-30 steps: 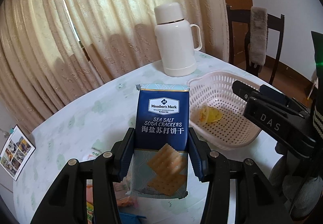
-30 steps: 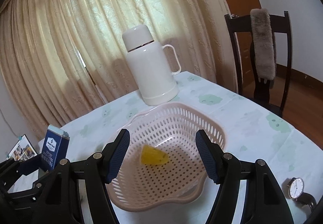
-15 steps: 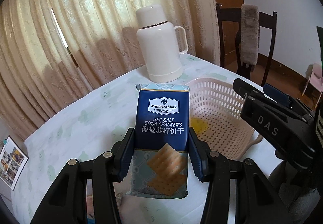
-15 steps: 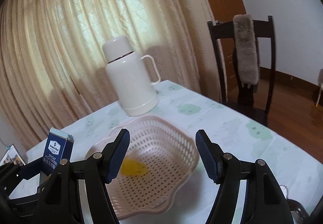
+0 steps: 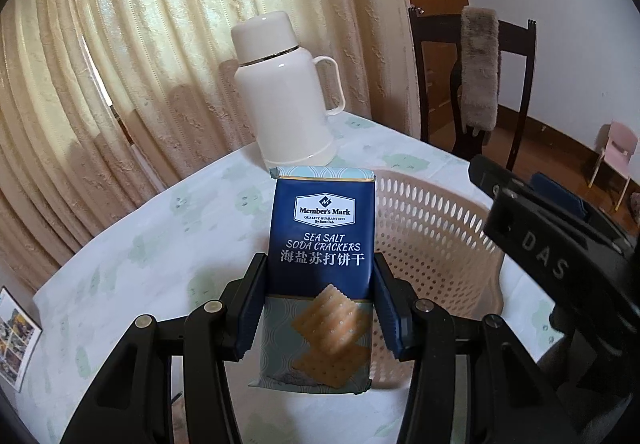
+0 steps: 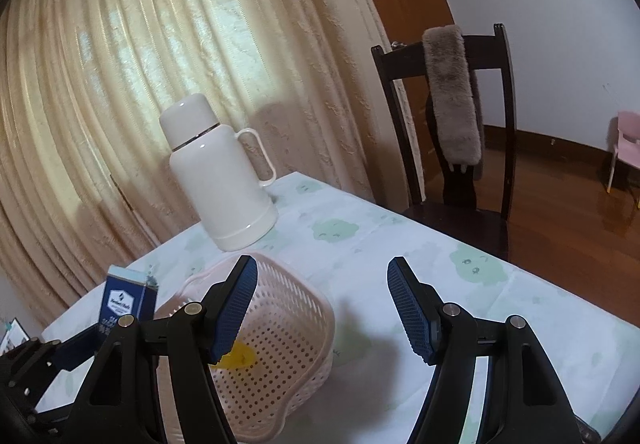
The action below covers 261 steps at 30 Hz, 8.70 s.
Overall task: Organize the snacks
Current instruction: 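Lift the cracker box with the left tool and carry it toward the basket, then lower the cracker box into the basket and open the left tool, then move both tools back over the remaining snacks, then lift the blue pack with the right tool while the left tool grasps the purple candy, then carry the blue pack and purple candy to the pink basket with both tools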
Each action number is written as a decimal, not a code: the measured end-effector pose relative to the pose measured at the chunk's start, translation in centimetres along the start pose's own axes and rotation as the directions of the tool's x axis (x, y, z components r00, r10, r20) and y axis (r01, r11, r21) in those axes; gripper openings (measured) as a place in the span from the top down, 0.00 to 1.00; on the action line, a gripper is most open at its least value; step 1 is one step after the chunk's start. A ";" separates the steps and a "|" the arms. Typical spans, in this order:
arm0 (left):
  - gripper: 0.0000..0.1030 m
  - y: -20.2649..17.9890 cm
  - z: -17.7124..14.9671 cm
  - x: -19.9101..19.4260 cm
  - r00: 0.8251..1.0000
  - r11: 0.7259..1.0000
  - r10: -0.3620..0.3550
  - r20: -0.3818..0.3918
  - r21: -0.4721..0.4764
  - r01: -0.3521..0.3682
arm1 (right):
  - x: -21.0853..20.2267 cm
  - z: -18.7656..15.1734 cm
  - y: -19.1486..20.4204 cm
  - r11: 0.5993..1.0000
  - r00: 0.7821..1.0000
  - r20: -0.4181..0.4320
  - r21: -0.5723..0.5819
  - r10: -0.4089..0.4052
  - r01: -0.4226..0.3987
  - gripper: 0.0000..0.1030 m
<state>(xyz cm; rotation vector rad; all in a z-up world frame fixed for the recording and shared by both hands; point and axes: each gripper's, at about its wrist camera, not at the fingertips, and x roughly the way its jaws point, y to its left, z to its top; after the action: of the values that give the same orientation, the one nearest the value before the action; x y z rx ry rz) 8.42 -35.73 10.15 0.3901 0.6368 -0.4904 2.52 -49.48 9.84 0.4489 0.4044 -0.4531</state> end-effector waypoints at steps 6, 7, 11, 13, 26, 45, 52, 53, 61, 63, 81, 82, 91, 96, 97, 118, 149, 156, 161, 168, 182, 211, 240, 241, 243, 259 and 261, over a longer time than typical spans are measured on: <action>0.25 1.3 0.3 0.3 1.000 0.998 -0.018 0.015 -0.066 0.019 | 0.2 0.0 0.1 1.000 1.000 -0.011 -0.001 -0.014 0.014 0.34; 0.25 1.4 0.3 0.2 1.000 0.997 -0.016 0.012 -0.071 0.017 | 0.2 0.0 0.1 1.000 1.000 -0.011 -0.003 -0.014 0.014 0.34; 0.25 2.2 0.2 0.1 1.000 0.996 0.001 0.007 -0.089 -0.001 | 0.3 -0.1 0.2 1.000 1.000 -0.017 -0.009 -0.012 0.012 0.34; 0.25 2.5 0.0 0.0 1.000 0.995 0.004 0.002 -0.097 -0.004 | 0.4 -0.2 0.4 1.000 1.000 -0.022 -0.016 -0.012 0.012 0.34; 0.25 3.1 -1.6 -0.4 0.999 0.994 0.020 -0.026 -0.102 -0.022 | 0.1 -0.3 0.9 0.998 1.000 -0.007 -0.051 -0.023 0.022 0.34; 0.25 3.8 -3.0 -1.1 0.998 0.992 0.034 -0.047 -0.120 -0.039 | -0.4 -0.5 2.0 0.992 0.999 0.022 -0.117 -0.042 0.044 0.34; 0.25 4.2 -3.5 -1.3 0.997 0.990 0.042 -0.060 -0.133 -0.050 | -0.4 -0.7 2.3 0.990 0.999 0.018 -0.133 -0.034 0.036 0.34; 0.25 4.3 -3.6 -1.3 0.997 0.989 0.042 -0.062 -0.135 -0.050 | -0.3 -0.7 2.4 0.990 0.999 0.016 -0.136 -0.030 0.032 0.34; 0.23 5.9 -4.7 -1.7 0.994 0.980 0.065 -0.088 -0.182 -0.080 | -0.1 -1.1 3.3 0.985 1.000 -0.014 -0.170 0.001 -0.004 0.33; 0.23 6.5 -5.1 -1.8 0.993 0.977 0.073 -0.094 -0.195 -0.090 | -0.2 -1.3 3.7 0.983 1.000 -0.018 -0.183 0.010 -0.013 0.33; 0.22 10.7 -8.5 -3.6 0.976 0.944 0.164 -0.142 -0.264 -0.197 | -0.8 -2.9 6.6 0.954 0.985 -0.100 -0.253 0.142 -0.163 0.25; 0.22 10.9 -8.7 -3.7 0.976 0.942 0.165 -0.144 -0.269 -0.199 | -0.8 -3.0 6.8 0.950 0.980 -0.113 -0.249 0.164 -0.187 0.25; 0.22 13.4 -10.4 -4.8 0.965 0.920 0.201 -0.166 -0.306 -0.244 | -1.4 -4.5 8.8 0.902 0.932 -0.194 -0.253 0.307 -0.350 0.25; 0.22 15.3 -11.7 -5.6 0.956 0.903 0.227 -0.184 -0.327 -0.278 | -2.0 -5.2 9.7 0.869 0.894 -0.235 -0.239 0.381 -0.433 0.25; 0.22 15.7 -12.0 -5.8 0.954 0.899 0.234 -0.188 -0.332 -0.286 | -2.1 -5.3 9.8 0.863 0.887 -0.243 -0.237 0.392 -0.446 0.25; 0.22 25.9 -20.2 -7.4 0.887 0.784 0.323 -0.329 -0.432 -0.445 | -5.1 -11.6 15.7 0.628 0.695 -0.465 -0.321 0.548 -0.709 0.25; 0.18 29.1 -26.3 -8.3 0.887 0.763 0.235 -0.397 -0.490 -0.422 | -4.1 -15.6 16.9 0.584 0.679 -0.579 -0.384 0.451 -0.715 0.25; 0.18 28.3 -27.0 -9.2 0.894 0.783 0.223 -0.389 -0.475 -0.402 | -4.0 -15.9 17.1 0.584 0.682 -0.582 -0.391 0.442 -0.712 0.25; 0.18 27.8 -26.5 -9.0 0.905 0.822 0.232 -0.357 -0.425 -0.379 | -3.9 -16.2 17.1 0.580 0.682 -0.588 -0.396 0.436 -0.712 0.25; 0.18 28.3 -27.2 -8.4 0.909 0.832 0.180 -0.375 -0.434 -0.344 | -3.8 -16.5 17.1 0.584 0.683 -0.592 -0.397 0.427 -0.709 0.25; 0.37 26.2 -27.1 -10.2 0.937 0.868 0.134 -0.322 -0.418 -0.268 | -3.4 -16.7 17.0 0.586 0.682 -0.597 -0.393 0.423 -0.708 0.25; 0.60 25.7 -26.2 -9.5 0.945 0.899 0.122 -0.305 -0.370 -0.236 | -4.9 -17.9 20.7 0.480 0.566 -0.672 -0.340 0.477 -0.809 0.25; 0.79 26.4 -25.4 -9.0 0.962 0.867 0.109 -0.252 -0.450 -0.216 | -6.2 -22.3 22.0 0.438 0.605 -0.721 -0.449 0.338 -0.779 0.59; 0.80 26.3 -25.3 -9.3 0.963 0.864 0.112 -0.247 -0.455 -0.217 | -6.3 -21.9 21.7 0.447 0.600 -0.718 -0.434 0.352 -0.782 0.59; 0.80 26.3 -25.2 -9.7 0.964 0.859 0.116 -0.239 -0.463 -0.218 | -6.5 -21.3 21.2 0.459 0.593 -0.713 -0.414 0.374 -0.786 0.59; 0.79 24.1 -22.3 -11.2 0.974 0.874 0.129 -0.188 -0.443 -0.201 | -6.7 -13.5 16.9 0.595 0.665 -0.545 -0.333 0.511 -0.731 0.59; 0.79 23.8 -21.9 -11.3 0.975 0.877 0.127 -0.182 -0.439 -0.197 | -6.4 -12.2 16.1 0.624 0.689 -0.510 -0.327 0.516 -0.710 0.59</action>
<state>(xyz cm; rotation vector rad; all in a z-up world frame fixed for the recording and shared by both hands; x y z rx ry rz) 3.27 -2.16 5.82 0.0302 0.8322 -0.1388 1.94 -28.43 7.91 0.1283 0.6771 0.4530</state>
